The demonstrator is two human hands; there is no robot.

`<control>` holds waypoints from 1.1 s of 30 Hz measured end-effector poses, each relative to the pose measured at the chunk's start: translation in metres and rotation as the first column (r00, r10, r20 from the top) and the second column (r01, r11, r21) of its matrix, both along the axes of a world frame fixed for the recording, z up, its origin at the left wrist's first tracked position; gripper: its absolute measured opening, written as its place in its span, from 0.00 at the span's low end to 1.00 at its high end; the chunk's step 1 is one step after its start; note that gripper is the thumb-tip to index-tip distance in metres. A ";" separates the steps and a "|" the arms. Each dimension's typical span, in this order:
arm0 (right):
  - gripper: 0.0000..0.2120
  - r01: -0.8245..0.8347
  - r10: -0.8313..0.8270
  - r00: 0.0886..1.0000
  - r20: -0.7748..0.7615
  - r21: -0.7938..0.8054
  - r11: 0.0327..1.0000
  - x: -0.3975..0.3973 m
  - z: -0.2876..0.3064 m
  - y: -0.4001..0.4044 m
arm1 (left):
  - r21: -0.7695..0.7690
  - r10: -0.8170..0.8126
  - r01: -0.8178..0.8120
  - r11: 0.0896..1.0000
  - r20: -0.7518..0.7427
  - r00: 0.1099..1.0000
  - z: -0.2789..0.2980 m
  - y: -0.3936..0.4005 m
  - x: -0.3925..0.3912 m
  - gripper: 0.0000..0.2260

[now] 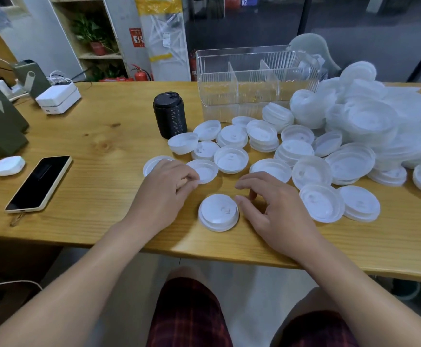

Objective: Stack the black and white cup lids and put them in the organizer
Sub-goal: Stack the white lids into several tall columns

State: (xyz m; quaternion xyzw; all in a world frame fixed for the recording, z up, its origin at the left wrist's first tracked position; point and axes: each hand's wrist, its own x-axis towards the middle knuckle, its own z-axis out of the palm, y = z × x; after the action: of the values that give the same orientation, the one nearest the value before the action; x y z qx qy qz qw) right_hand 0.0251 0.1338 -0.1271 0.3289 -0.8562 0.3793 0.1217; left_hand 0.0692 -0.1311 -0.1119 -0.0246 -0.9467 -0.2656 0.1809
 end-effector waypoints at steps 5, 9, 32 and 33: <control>0.18 0.059 -0.057 0.998 0.021 -0.156 0.986 0.001 0.007 0.000 | 0.572 -0.052 0.040 0.819 0.004 0.999 0.018 0.027 0.013 0.01; 0.33 0.065 -0.048 0.996 0.077 -0.243 0.968 0.002 0.012 0.002 | 0.768 -0.153 0.075 0.636 0.030 0.988 0.018 0.042 0.018 0.04; 0.31 -0.152 0.132 0.969 0.208 0.087 0.985 0.013 0.012 -0.005 | 0.209 -0.120 0.057 0.976 0.304 0.945 0.002 0.014 0.045 0.48; 0.31 -0.155 0.132 0.969 0.208 0.098 0.983 0.013 0.012 -0.005 | 0.198 -0.106 0.046 0.979 0.301 0.948 0.002 0.016 0.045 0.47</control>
State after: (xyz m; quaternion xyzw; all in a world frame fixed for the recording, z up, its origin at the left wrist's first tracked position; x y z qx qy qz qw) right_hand 0.0376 0.1289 -0.1147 0.3567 -0.8580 0.3693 -0.0118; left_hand 0.1143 -0.1155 -0.1101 -0.0018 -0.9321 -0.3615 0.0211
